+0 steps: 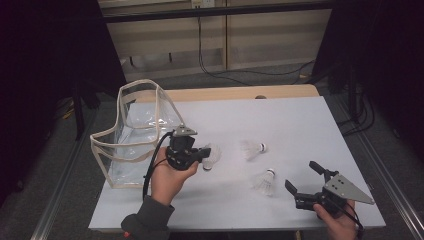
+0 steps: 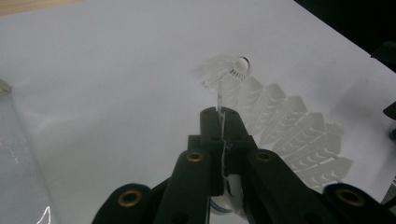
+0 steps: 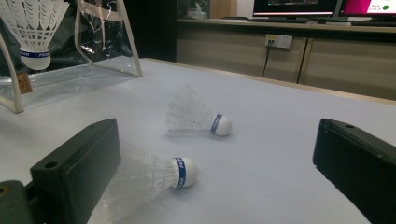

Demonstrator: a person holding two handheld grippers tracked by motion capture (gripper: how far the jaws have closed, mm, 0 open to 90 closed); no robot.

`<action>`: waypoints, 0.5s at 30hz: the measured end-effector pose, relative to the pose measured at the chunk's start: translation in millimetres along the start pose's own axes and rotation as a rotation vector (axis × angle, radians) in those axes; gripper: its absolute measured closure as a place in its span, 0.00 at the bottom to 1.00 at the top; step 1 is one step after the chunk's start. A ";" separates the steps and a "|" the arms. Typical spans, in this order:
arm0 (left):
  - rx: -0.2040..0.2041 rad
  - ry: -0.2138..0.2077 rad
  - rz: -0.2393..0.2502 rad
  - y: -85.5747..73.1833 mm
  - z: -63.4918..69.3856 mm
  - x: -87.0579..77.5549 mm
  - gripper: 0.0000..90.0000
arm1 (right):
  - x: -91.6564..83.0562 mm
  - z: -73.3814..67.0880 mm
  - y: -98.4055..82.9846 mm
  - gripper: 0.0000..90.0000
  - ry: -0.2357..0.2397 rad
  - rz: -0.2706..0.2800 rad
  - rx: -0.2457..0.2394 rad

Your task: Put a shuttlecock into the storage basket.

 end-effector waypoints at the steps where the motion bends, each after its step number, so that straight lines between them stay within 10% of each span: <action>1: 0.000 0.000 0.002 1.0 -0.5 -0.4 1.00 | 0.0 0.1 0.0 0.01 0.000 0.001 0.001; 15: -0.004 0.010 0.001 11.1 -3.3 -5.6 1.00 | -0.7 -0.1 0.6 0.01 0.001 0.004 0.004</action>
Point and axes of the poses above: each handheld gripper's, and its own axes: x roughly forward along the jaws, y roughly out of its top, z roughly to its right, the point moved 3 cm from there along x, roughly forward along the jaws, and after that the axes turned 6 degrees about -z, right-handed, at the moved point
